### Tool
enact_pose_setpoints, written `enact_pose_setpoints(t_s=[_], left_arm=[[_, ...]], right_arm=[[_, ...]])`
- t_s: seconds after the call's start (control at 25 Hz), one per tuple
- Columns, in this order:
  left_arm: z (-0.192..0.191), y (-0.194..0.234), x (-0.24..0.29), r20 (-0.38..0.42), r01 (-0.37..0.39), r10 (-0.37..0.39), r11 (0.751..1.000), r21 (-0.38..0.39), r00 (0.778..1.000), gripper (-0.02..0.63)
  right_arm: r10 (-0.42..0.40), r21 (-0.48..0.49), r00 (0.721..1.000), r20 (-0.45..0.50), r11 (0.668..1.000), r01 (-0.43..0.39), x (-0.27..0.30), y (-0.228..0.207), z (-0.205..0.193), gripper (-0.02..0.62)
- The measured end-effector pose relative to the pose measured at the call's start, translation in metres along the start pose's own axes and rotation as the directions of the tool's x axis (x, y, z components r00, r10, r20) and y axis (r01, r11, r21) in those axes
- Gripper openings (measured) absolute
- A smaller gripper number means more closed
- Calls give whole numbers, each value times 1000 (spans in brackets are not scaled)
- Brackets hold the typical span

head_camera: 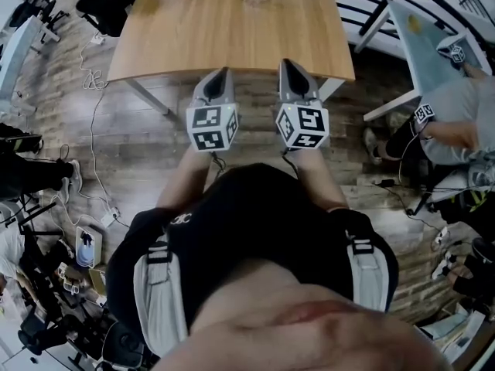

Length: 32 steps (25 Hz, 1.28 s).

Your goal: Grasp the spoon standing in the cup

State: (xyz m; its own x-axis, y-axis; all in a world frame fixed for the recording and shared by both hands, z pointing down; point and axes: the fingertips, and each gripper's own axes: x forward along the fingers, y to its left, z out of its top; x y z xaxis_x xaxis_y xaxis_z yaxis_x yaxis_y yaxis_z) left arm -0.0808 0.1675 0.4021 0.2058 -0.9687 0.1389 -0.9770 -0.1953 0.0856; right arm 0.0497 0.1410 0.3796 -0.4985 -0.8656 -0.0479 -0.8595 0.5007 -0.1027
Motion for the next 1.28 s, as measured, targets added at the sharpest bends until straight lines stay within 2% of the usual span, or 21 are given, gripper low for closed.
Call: enact_pose_setpoints(t_s=[0.16,0.64,1.28], left_arm=[[-2,-12,16,-4,3,-3,1000,2,1000,12],[3,-36,45,6,-30,30,1000,3,1000,12],[1,-44,80,13,-15,15,1000,22,1000,12]], right_arm=[[14,20,1000,9,1000,-14,9,-17,1,0],[97,-39,995,0,995,-97,22,-40,6,0],[88,-20,996,6,996,-88,37,-66,1,0]])
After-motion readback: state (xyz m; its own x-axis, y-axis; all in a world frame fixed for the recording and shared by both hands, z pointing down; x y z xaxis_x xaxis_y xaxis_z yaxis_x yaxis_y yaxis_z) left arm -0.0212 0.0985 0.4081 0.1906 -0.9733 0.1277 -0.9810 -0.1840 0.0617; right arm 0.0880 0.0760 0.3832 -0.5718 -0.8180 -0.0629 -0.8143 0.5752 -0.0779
